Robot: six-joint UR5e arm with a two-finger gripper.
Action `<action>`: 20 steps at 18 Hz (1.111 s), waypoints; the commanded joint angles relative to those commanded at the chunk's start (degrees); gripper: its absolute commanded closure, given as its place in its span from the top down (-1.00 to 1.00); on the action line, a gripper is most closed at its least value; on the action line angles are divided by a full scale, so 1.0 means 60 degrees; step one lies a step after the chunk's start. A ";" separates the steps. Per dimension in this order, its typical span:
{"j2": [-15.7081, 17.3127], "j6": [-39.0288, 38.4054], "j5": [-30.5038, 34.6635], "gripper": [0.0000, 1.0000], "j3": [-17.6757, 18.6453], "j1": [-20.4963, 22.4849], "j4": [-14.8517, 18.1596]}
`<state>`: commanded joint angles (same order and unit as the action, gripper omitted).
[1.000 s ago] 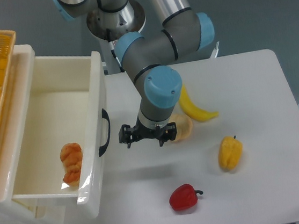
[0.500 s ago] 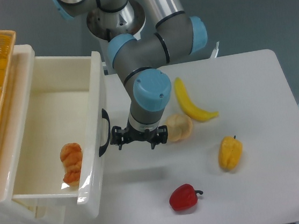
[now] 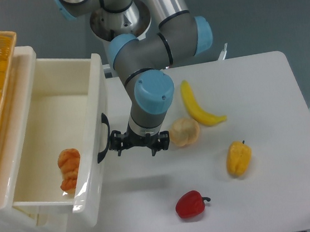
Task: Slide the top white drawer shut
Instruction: 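Push the drawer front with the gripper, sliding the drawer into the unit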
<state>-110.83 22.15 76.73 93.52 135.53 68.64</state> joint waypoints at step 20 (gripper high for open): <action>0.0190 -0.0381 -0.0015 1.00 -0.0029 -0.0658 -0.0014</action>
<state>-109.69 19.86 76.64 93.34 131.58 68.56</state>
